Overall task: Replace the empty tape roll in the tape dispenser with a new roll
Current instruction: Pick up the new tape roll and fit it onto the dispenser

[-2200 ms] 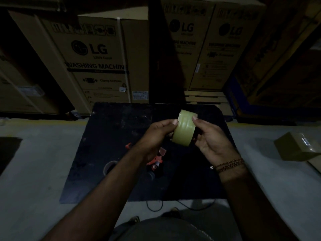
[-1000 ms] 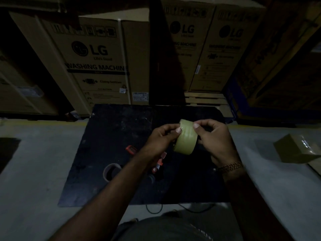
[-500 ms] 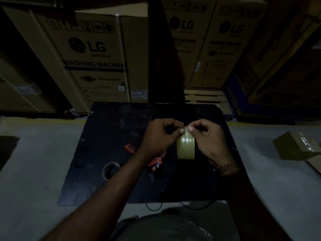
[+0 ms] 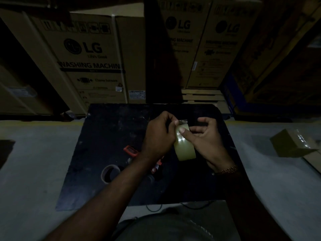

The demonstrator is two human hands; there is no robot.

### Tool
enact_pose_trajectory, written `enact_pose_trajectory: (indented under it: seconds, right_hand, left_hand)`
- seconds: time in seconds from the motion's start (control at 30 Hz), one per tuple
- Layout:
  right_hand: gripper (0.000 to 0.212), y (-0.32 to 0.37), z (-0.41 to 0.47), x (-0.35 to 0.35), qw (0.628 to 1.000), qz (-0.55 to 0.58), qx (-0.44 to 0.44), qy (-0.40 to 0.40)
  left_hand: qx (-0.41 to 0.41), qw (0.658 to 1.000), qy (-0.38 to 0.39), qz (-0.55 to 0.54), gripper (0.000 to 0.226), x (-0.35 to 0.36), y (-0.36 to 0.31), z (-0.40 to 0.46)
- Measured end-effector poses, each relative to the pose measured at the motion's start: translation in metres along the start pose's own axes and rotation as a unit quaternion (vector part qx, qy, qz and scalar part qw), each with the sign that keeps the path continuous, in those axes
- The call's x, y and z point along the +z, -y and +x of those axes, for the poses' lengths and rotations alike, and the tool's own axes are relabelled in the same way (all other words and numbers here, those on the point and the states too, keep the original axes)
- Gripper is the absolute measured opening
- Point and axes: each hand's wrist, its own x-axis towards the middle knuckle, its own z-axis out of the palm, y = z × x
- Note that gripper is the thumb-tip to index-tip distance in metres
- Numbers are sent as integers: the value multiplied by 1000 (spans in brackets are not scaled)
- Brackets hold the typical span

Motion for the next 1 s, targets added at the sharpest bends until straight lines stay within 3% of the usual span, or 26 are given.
enact_pose_trajectory:
  seconds: [0.17,0.33,0.53,1.0]
  right_hand:
    - [94,10,0,-1,996,-7,-12,87]
    - [66,23,-1,1,995,-21,-85,40]
    - [62,29,-4,9,991,-30,-128,22]
    - [44,20,0,11,990,-89,-113,-7]
  left_hand:
    - [-17,1000,-25,-10,7,-5,-1,11]
    - [4,999,-50,-10,9,-12,-6,19]
    - [-1,992,-123,-40,9,-3,-9,13]
    - [-21,992,-123,1,7,7,-13,5]
